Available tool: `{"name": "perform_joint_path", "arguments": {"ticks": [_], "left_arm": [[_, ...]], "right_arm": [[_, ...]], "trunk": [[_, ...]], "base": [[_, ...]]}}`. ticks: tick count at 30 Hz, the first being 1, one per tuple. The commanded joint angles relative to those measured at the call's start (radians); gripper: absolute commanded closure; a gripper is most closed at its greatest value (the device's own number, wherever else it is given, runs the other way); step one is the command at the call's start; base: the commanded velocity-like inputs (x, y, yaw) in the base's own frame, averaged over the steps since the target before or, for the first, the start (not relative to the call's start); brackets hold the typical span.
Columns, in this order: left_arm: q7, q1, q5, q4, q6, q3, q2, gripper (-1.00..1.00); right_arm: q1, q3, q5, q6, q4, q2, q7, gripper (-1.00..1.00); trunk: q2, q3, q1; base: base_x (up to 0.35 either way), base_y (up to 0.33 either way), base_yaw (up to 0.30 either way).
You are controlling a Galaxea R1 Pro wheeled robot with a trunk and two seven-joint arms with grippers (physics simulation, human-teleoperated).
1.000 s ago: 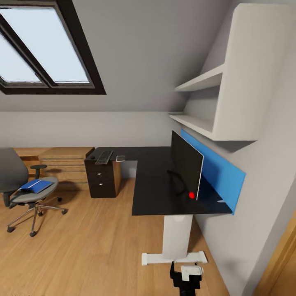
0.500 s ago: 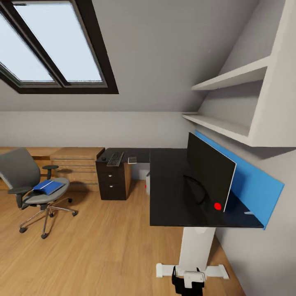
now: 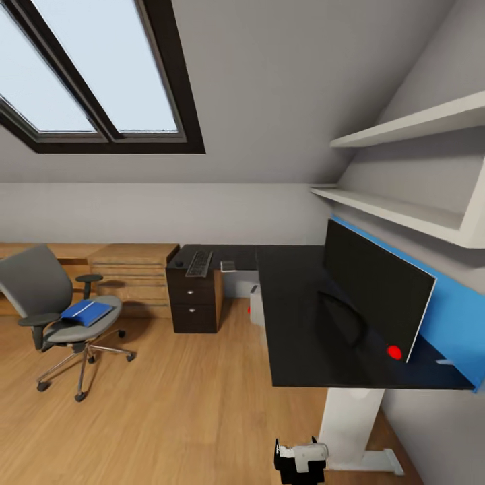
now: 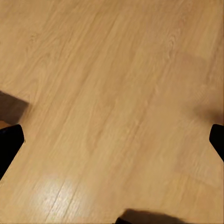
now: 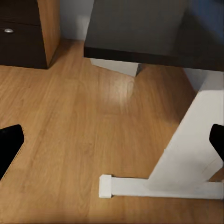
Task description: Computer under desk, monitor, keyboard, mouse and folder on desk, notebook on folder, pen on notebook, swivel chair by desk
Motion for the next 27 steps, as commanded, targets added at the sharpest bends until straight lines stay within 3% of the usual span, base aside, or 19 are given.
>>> {"name": "perform_joint_path", "arguments": {"ticks": [1, 20, 27], "left_arm": [[0.002, -0.001, 0.002, 0.002, -0.006, -0.003, 0.0, -1.0], [0.002, -0.001, 0.002, 0.004, -0.011, -0.005, -0.002, -1.0], [0.003, -0.001, 0.001, 0.034, -0.012, -0.006, -0.001, -1.0]], "right_arm": [[-0.001, 0.008, 0.0, -0.001, 0.001, 0.0, -0.009, -1.0], [-0.001, 0.011, 0.005, -0.001, 0.012, 0.0, -0.007, -1.0], [-0.001, 0.011, 0.005, 0.0, 0.015, 0.0, -0.007, -1.0]], "trunk": [[-0.001, -0.002, 0.001], [-0.001, -0.002, 0.001], [-0.001, -0.002, 0.001]], "base": [[0.186, 0.3, 0.0], [0.189, 0.299, 0.0], [0.063, 0.074, 0.0]]}}
